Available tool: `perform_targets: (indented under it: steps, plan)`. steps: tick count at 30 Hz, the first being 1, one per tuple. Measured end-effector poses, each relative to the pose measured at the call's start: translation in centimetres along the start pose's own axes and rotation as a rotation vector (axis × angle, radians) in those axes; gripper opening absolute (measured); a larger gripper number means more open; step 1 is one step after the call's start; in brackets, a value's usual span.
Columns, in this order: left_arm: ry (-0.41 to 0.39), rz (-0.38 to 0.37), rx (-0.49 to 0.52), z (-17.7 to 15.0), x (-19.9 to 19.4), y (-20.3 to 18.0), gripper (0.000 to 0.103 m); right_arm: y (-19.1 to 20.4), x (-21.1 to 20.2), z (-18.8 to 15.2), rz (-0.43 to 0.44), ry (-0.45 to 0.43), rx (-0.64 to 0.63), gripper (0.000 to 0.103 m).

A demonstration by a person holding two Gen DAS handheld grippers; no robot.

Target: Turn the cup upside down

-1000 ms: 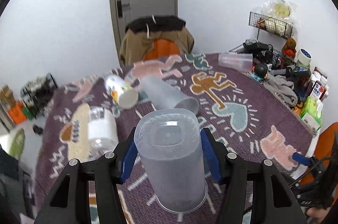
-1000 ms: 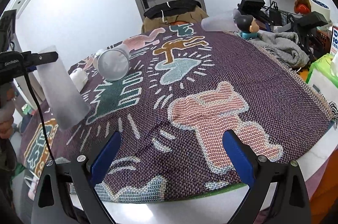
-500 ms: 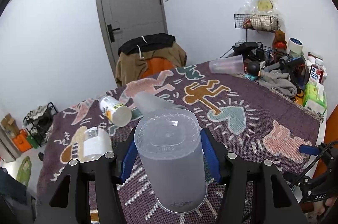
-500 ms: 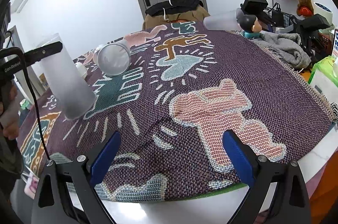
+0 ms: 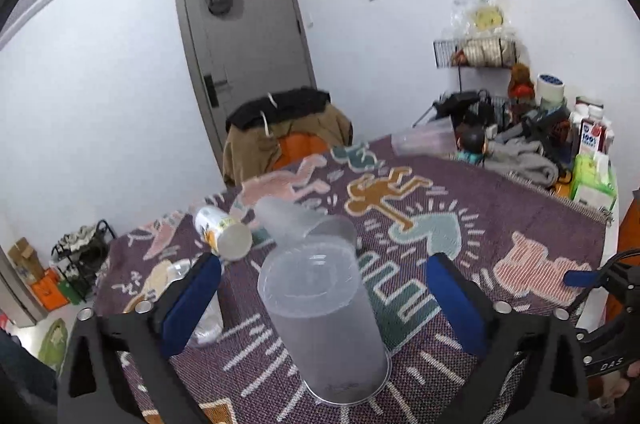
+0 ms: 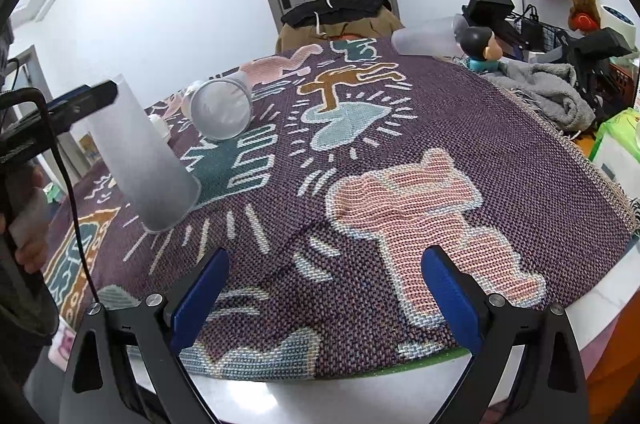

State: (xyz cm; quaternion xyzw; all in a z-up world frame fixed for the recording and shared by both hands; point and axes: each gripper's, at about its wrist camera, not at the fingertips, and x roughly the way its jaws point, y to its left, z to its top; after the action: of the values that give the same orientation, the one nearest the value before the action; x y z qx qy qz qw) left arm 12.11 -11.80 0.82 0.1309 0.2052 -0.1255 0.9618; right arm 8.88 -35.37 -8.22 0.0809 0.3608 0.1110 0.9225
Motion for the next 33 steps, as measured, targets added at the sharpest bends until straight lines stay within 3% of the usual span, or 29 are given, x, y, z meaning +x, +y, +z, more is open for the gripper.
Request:
perform_targets:
  steps: [6, 12, 17, 19, 33]
  plan:
    - [-0.020, 0.046, 0.024, 0.2, -1.4, 0.3, 0.103, 0.7, -0.4, 0.2, 0.009, -0.012, -0.024, 0.097]
    - [-0.037, 0.053, -0.054, -0.2, -3.2, 2.3, 0.103, 1.6, -1.5, 0.9, 0.015, -0.043, -0.064, 0.097]
    - [-0.067, 0.053, -0.179, -0.9, -5.3, 4.6, 0.103, 2.6, -2.7, 1.8, 0.016, -0.081, -0.100, 0.098]
    - [-0.083, 0.070, -0.215, -1.2, -6.2, 5.3, 0.103, 2.9, -3.3, 2.2, 0.014, -0.102, -0.100, 0.103]
    - [-0.122, 0.167, -0.287, -5.2, -11.0, 6.8, 0.103, 6.3, -6.7, 3.2, 0.051, -0.218, -0.168, 0.103]
